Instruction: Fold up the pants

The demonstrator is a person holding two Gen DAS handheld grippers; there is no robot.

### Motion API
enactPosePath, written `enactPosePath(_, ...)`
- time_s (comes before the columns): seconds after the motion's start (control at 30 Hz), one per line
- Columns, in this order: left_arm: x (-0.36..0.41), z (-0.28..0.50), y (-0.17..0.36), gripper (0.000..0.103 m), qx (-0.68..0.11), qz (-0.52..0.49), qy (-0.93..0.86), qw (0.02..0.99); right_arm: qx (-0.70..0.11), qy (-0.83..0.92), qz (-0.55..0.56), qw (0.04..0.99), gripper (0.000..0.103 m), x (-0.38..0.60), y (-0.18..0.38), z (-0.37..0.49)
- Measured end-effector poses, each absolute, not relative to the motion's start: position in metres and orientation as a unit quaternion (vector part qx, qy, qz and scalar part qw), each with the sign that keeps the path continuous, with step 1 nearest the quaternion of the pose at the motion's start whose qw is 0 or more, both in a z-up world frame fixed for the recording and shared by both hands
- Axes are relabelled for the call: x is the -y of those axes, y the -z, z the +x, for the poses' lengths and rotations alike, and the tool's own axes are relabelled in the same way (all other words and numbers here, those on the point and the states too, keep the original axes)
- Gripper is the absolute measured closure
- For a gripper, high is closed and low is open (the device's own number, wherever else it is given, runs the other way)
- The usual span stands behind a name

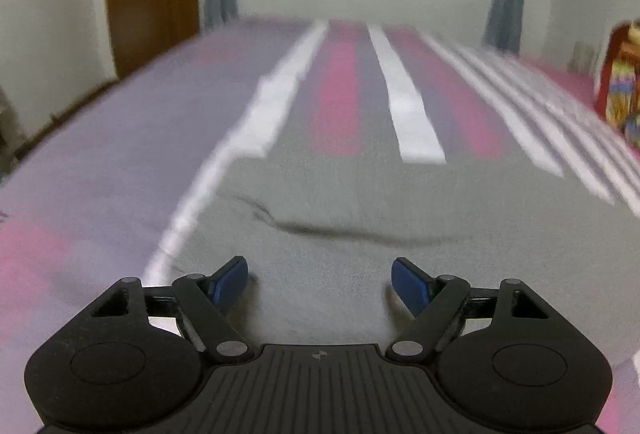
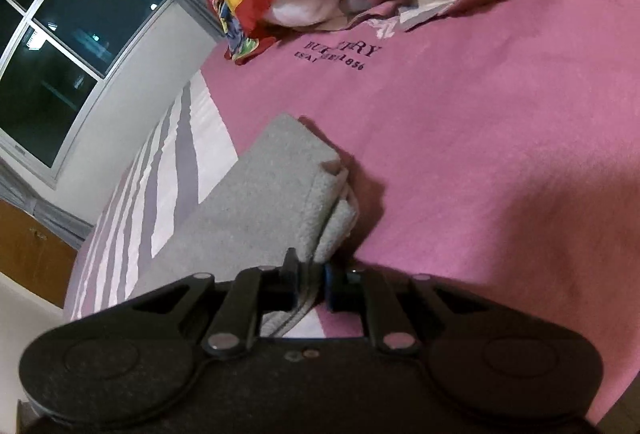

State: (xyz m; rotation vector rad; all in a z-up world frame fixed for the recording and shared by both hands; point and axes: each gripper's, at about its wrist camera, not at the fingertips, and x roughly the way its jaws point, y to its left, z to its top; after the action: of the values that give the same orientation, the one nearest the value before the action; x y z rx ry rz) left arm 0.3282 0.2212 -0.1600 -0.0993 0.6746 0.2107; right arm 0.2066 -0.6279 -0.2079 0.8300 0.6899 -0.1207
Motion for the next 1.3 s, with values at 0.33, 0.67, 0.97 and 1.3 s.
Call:
enactPosePath(0.33,-0.281,0.317,0.211,0.018,-0.394,-0.178,-0.151,0.889,-0.332,0.068,0.412,0.846,0.092,0.628,0.207,0.220)
enactPosePath(0.67,-0.285,0.303,0.206,0.016,-0.373,-0.178,-0.147,0.899,-0.335,0.091,0.339,0.874,0.091,0.603,0.169,0.232)
enactPosePath(0.97,-0.310,0.251,0.184,0.016,-0.327,-0.199,-0.146,0.912,-0.294,0.014,0.173,0.940,0.091,0.486,0.065,0.293)
enactPosePath(1.3,-0.339,0.175,0.193,0.015,-0.324,-0.198,-0.162,0.911,-0.292,-0.194,0.004,0.937,0.091,0.254,0.063,0.342)
